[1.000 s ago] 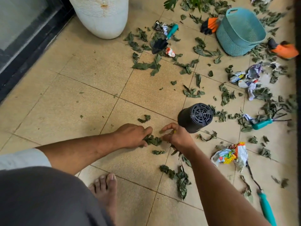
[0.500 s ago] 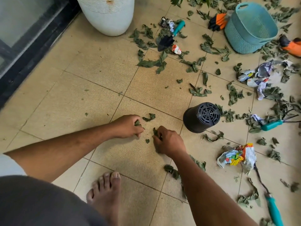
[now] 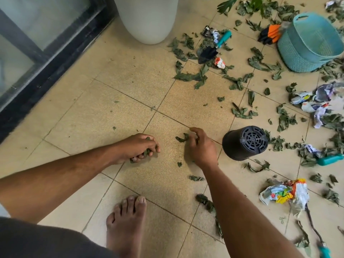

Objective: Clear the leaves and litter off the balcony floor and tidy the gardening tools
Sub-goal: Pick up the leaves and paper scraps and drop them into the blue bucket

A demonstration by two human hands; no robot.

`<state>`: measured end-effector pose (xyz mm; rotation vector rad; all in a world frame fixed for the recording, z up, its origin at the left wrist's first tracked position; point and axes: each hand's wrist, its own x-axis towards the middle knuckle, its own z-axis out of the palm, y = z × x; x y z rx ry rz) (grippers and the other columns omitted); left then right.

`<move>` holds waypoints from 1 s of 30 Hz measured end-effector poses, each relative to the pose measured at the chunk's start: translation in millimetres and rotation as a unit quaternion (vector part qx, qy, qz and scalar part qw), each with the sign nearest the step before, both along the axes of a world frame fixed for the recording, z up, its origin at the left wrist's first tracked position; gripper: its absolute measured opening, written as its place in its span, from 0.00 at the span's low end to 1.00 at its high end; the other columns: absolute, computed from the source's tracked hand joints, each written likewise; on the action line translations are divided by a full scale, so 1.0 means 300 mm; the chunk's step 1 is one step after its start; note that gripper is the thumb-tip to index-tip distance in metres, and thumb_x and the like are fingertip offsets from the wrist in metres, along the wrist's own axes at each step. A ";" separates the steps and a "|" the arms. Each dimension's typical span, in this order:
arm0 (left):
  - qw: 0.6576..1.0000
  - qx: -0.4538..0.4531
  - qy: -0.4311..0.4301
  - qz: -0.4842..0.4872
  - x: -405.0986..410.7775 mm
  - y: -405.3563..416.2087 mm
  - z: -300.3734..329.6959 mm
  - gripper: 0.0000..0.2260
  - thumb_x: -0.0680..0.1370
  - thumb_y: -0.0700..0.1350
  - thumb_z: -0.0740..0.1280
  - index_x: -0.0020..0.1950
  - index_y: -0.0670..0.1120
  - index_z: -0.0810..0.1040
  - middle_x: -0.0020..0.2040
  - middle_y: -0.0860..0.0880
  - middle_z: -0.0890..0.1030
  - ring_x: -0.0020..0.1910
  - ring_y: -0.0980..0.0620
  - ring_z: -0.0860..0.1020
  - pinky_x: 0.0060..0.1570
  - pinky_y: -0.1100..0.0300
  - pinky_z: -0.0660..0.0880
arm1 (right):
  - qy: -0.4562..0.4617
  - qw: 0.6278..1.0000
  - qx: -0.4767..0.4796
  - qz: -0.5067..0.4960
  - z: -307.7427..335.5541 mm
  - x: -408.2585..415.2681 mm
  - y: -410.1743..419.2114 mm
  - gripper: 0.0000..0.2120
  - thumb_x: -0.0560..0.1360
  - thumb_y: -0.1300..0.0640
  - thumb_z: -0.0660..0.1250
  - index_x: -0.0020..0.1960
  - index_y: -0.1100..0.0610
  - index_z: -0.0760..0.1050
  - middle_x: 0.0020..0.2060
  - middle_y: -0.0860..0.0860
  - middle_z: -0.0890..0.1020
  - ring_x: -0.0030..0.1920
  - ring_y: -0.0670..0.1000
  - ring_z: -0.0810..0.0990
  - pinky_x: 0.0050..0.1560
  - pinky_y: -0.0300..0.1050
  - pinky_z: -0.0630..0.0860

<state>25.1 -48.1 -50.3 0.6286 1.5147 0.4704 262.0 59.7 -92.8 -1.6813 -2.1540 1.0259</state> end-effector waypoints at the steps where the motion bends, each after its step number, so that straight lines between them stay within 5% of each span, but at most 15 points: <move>1: 1.000 -0.001 0.007 0.017 -0.015 -0.009 -0.004 0.09 0.82 0.41 0.63 0.52 0.44 0.84 0.36 0.49 0.77 0.28 0.57 0.64 0.28 0.63 0.57 | -0.034 0.999 0.003 0.032 -0.016 -0.016 -0.007 0.17 0.83 0.41 0.62 0.70 0.41 0.70 0.54 0.46 0.83 0.48 0.50 0.81 0.46 0.46 0.78; 4: 0.999 -0.005 0.017 0.048 -0.050 -0.027 -0.002 0.09 0.82 0.40 0.64 0.50 0.43 0.84 0.35 0.50 0.75 0.27 0.57 0.64 0.28 0.64 0.56 | -0.122 0.988 0.002 0.092 -0.056 -0.033 -0.044 0.17 0.81 0.36 0.64 0.67 0.38 0.67 0.51 0.43 0.79 0.46 0.49 0.80 0.45 0.48 0.81; 8: 0.999 -0.005 0.001 0.044 -0.066 -0.049 -0.007 0.06 0.81 0.43 0.67 0.52 0.43 0.83 0.36 0.49 0.75 0.28 0.56 0.64 0.27 0.64 0.57 | -0.131 0.985 0.043 0.100 -0.076 -0.036 -0.047 0.10 0.83 0.38 0.60 0.55 0.44 0.70 0.45 0.45 0.78 0.39 0.48 0.79 0.40 0.49 0.82; 12: 0.999 0.001 -0.019 0.042 -0.029 -0.049 -0.001 0.16 0.82 0.59 0.70 0.49 0.45 0.81 0.35 0.51 0.73 0.29 0.56 0.64 0.27 0.63 0.59 | -0.014 0.997 -0.023 0.073 -0.028 0.004 0.029 0.23 0.85 0.37 0.58 0.39 0.51 0.74 0.31 0.48 0.77 0.32 0.49 0.76 0.36 0.47 0.73; 14: 0.999 -0.006 -0.010 0.041 -0.010 -0.037 0.005 0.22 0.81 0.66 0.68 0.47 0.47 0.78 0.32 0.53 0.72 0.28 0.56 0.65 0.27 0.63 0.60 | -0.033 0.996 -0.011 0.084 -0.005 0.029 0.018 0.28 0.83 0.34 0.58 0.35 0.53 0.74 0.30 0.48 0.77 0.30 0.48 0.76 0.34 0.46 0.74; 17: 0.998 -0.010 0.006 0.057 0.002 -0.017 0.006 0.21 0.82 0.65 0.66 0.43 0.48 0.75 0.33 0.52 0.72 0.27 0.56 0.65 0.26 0.63 0.60 | -0.163 0.975 0.023 0.151 -0.005 0.059 -0.062 0.31 0.79 0.24 0.54 0.39 0.49 0.76 0.32 0.44 0.78 0.31 0.45 0.78 0.32 0.44 0.81; 20: 0.997 -0.009 0.024 0.079 -0.006 -0.009 0.004 0.17 0.84 0.59 0.67 0.46 0.46 0.77 0.34 0.51 0.74 0.27 0.57 0.65 0.26 0.63 0.60 | -0.239 0.940 0.047 0.239 -0.033 0.072 -0.122 0.26 0.78 0.23 0.52 0.50 0.45 0.71 0.41 0.43 0.77 0.35 0.46 0.78 0.34 0.44 0.77; 25: 0.992 -0.003 0.003 0.122 -0.038 -0.036 -0.004 0.17 0.83 0.58 0.69 0.52 0.44 0.78 0.37 0.50 0.77 0.29 0.57 0.66 0.26 0.64 0.60 | -0.260 0.899 0.106 0.337 -0.050 0.050 -0.184 0.13 0.87 0.41 0.53 0.60 0.50 0.67 0.47 0.49 0.77 0.33 0.47 0.74 0.32 0.45 0.75; 28: 0.990 -0.010 -0.035 0.134 -0.030 -0.058 -0.005 0.14 0.84 0.54 0.68 0.60 0.44 0.82 0.36 0.51 0.75 0.29 0.57 0.66 0.25 0.63 0.60 | -0.244 0.931 0.039 0.268 -0.039 0.023 -0.170 0.11 0.86 0.45 0.53 0.56 0.50 0.70 0.43 0.49 0.78 0.34 0.50 0.76 0.35 0.47 0.76; 30: 0.986 -0.014 -0.065 0.152 -0.023 -0.055 0.005 0.13 0.86 0.52 0.67 0.63 0.45 0.83 0.35 0.52 0.73 0.29 0.57 0.66 0.25 0.63 0.60 | -0.139 0.978 -0.063 0.143 0.001 -0.019 -0.143 0.15 0.86 0.43 0.54 0.51 0.51 0.73 0.40 0.49 0.80 0.37 0.54 0.80 0.38 0.51 0.79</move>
